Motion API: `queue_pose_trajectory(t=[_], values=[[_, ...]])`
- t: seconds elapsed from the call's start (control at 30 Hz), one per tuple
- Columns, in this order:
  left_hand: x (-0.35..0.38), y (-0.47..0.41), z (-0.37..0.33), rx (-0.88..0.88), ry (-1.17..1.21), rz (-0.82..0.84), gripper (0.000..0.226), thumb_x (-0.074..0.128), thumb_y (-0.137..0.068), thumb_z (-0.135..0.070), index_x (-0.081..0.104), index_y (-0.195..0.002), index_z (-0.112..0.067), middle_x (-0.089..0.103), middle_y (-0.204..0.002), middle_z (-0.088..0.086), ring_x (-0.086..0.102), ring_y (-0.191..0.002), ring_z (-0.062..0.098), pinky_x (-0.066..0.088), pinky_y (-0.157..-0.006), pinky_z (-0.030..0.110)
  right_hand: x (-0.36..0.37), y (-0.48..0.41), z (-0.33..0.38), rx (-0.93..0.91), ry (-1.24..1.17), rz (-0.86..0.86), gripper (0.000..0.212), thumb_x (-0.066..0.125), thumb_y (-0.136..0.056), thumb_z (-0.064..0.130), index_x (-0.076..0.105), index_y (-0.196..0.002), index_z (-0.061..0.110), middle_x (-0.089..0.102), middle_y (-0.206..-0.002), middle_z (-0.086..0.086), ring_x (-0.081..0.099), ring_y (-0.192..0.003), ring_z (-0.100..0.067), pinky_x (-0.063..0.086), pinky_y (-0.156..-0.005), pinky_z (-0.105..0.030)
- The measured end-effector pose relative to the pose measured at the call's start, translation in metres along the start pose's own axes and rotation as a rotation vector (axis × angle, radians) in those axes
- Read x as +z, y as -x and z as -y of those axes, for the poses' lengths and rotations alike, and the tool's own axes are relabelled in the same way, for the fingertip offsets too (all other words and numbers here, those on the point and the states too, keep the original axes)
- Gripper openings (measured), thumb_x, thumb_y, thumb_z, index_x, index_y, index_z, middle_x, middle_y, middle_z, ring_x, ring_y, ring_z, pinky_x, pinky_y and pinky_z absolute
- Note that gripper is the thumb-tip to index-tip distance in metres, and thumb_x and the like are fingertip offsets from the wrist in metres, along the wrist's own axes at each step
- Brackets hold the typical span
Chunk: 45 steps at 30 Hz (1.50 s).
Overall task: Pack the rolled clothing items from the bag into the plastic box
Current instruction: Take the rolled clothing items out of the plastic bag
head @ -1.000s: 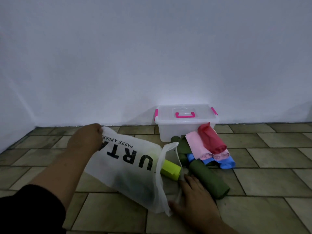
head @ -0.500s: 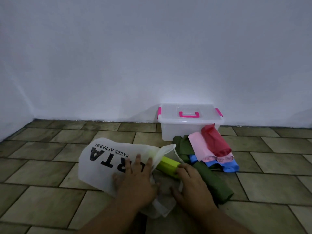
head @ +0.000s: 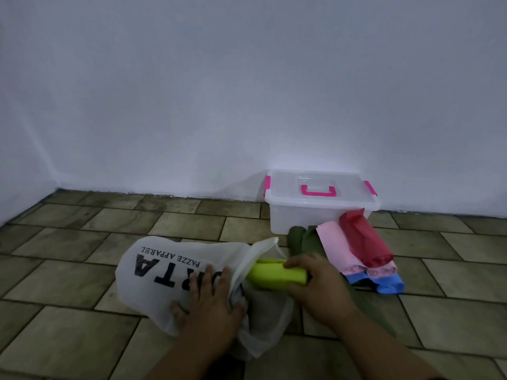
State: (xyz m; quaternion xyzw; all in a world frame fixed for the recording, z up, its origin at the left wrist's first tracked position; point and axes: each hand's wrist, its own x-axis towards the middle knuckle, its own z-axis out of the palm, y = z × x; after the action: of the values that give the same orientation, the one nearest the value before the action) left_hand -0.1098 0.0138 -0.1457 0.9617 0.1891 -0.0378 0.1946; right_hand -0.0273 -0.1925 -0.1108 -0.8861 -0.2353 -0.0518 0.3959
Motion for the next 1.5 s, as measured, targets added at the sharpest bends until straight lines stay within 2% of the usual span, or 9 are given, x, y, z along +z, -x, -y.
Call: queue_pose_trajectory(t=[0.2,0.37,0.6,0.7,0.87,1.0,1.2,1.33,1.5], values=[[-0.011,-0.038,-0.002,-0.115,0.054,-0.065,0.073,0.030,-0.091,-0.061,-0.012,-0.146,-0.038,-0.021,-0.158,-0.001,-0.023,-0.143,0.030,0.004,-0.108,0.068,-0.024,0.001,-0.017,0.116,0.068,-0.377,0.043,0.080,-0.066,0.013,0.066,-0.101,0.032,0.048,-0.103,0.008,0.052,-0.091,-0.016,0.043,-0.075,-0.028],[-0.009,-0.045,-0.016,-0.057,0.093,-0.042,0.073,0.035,-0.092,-0.057,-0.009,-0.147,-0.038,-0.022,-0.157,-0.001,-0.024,-0.142,0.028,0.002,-0.108,0.066,0.017,-0.012,-0.009,-0.120,0.436,-0.138,0.040,0.083,-0.064,0.017,0.070,-0.101,0.014,0.058,-0.103,-0.016,0.057,-0.091,-0.033,0.052,-0.071,-0.040],[-0.013,-0.044,-0.008,-0.063,0.119,-0.064,0.072,0.038,-0.093,-0.053,-0.005,-0.149,-0.036,-0.022,-0.158,-0.001,-0.025,-0.142,0.024,0.001,-0.110,0.064,0.038,-0.017,-0.009,-0.110,0.636,0.102,0.053,0.047,-0.080,0.051,0.049,-0.131,0.035,0.047,-0.122,0.000,0.046,-0.107,-0.020,0.036,-0.087,-0.036],[-0.012,-0.042,-0.008,-0.043,0.122,-0.073,0.071,0.037,-0.093,-0.053,-0.005,-0.148,-0.038,-0.021,-0.158,-0.003,-0.025,-0.142,0.024,0.001,-0.110,0.064,0.034,-0.025,0.004,-0.141,0.430,0.041,0.042,0.053,-0.080,0.044,0.059,-0.120,0.033,0.055,-0.116,0.005,0.049,-0.104,-0.014,0.035,-0.084,-0.026],[-0.006,-0.039,-0.003,-0.022,0.096,-0.059,0.073,0.033,-0.091,-0.062,-0.008,-0.147,-0.041,-0.021,-0.158,-0.005,-0.024,-0.143,0.021,-0.002,-0.110,0.062,0.058,-0.052,0.038,-0.212,0.248,0.441,0.038,0.061,-0.078,0.022,0.057,-0.116,0.022,0.064,-0.113,-0.003,0.059,-0.102,-0.023,0.040,-0.076,-0.024],[-0.006,-0.037,0.008,0.001,0.126,-0.061,0.074,0.032,-0.091,-0.062,-0.009,-0.147,-0.039,-0.020,-0.158,-0.007,-0.022,-0.143,0.018,-0.002,-0.111,0.060,0.068,-0.062,0.043,-0.144,0.277,0.500,0.054,0.069,-0.074,0.030,0.049,-0.124,0.025,0.061,-0.122,-0.004,0.058,-0.107,-0.026,0.041,-0.083,-0.026],[-0.005,-0.035,0.024,-0.056,0.224,-0.105,0.082,0.013,-0.076,-0.077,-0.011,-0.146,-0.043,-0.014,-0.159,-0.008,-0.014,-0.145,0.017,0.001,-0.112,0.058,0.057,-0.045,0.038,-0.034,-0.081,0.246,0.045,0.069,-0.067,0.017,0.057,-0.109,0.028,0.057,-0.107,0.007,0.057,-0.092,-0.012,0.053,-0.077,-0.033],[-0.001,-0.050,0.032,-0.172,0.137,-0.038,0.080,0.017,-0.084,-0.076,-0.013,-0.147,-0.039,-0.018,-0.158,-0.006,-0.016,-0.145,0.020,0.001,-0.111,0.062,0.016,-0.029,0.013,-0.057,-0.102,-0.105,0.047,0.073,-0.063,0.009,0.058,-0.100,0.034,0.049,-0.098,0.018,0.051,-0.094,0.004,0.042,-0.075,-0.010],[-0.024,-0.097,0.008,-0.452,0.310,-0.050,0.079,0.026,-0.087,-0.069,0.004,-0.150,-0.028,-0.011,-0.159,0.007,-0.014,-0.144,0.032,0.003,-0.110,0.066,-0.008,-0.018,-0.013,0.074,0.064,-0.395,0.043,0.079,-0.065,0.008,0.057,-0.099,0.024,0.042,-0.098,0.008,0.047,-0.085,0.001,0.038,-0.073,-0.013]])
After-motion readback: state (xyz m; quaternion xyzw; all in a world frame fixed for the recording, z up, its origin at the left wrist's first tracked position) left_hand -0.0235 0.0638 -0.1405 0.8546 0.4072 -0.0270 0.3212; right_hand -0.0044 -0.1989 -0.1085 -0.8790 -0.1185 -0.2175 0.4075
